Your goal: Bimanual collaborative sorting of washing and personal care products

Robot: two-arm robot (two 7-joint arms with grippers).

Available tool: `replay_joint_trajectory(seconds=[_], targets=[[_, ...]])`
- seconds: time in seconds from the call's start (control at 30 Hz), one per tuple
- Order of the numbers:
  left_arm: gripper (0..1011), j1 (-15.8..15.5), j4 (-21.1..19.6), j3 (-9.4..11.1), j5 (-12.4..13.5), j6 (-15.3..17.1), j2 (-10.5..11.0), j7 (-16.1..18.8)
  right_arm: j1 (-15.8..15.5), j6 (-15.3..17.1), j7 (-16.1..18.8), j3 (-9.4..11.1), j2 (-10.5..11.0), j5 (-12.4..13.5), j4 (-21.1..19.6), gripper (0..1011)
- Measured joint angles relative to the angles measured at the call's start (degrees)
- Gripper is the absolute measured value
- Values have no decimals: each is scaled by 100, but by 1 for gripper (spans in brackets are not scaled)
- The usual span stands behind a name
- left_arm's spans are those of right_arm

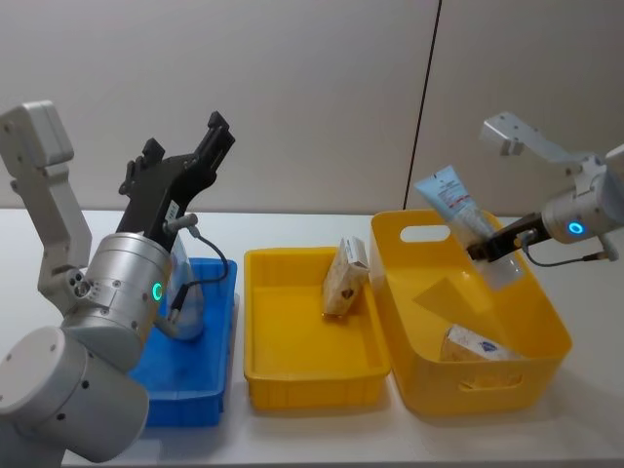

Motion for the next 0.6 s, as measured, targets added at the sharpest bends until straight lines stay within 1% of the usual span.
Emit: replay_joint_trajectory(seconds=[0.03,0.07,0.13,0.17,0.2,0.3,0.33,0.37,0.43,0.47,0.53,0.57,0.6], targets=[[1001,0,0,0,0,0,0,0,10,-6,5,-4,-5,-2,16,193],[1001,0,0,0,1,0,0,0,20,-14,9,-7,-10,-6,28,248],[1001,0,0,0,0,0,0,0,45,-29,20,-19,-22,-15,72,290],[1001,0,0,0,0,0,0,0,51,-34,23,-21,-26,-19,86,359],[1001,0,0,0,0,0,0,0,65,-43,32,-27,-33,-23,109,359],[1001,0,0,0,1,0,0,0,80,-56,41,-35,-40,-31,137,466],[1001,0,0,0,0,0,0,0,89,-63,46,-39,-47,-36,154,466],[1001,0,0,0,0,0,1,0,93,-65,48,-42,-49,-37,162,525],[1001,0,0,0,0,0,0,0,104,-70,53,-45,-54,-40,181,583],[1001,0,0,0,0,0,0,0,107,-72,55,-47,-56,-41,186,632],[1001,0,0,0,1,0,0,0,114,-75,57,-50,-59,-43,197,670],[1001,0,0,0,0,0,0,0,119,-80,60,-52,-62,-44,204,729],[1001,0,0,0,0,0,0,0,120,-81,61,-53,-64,-45,209,758]])
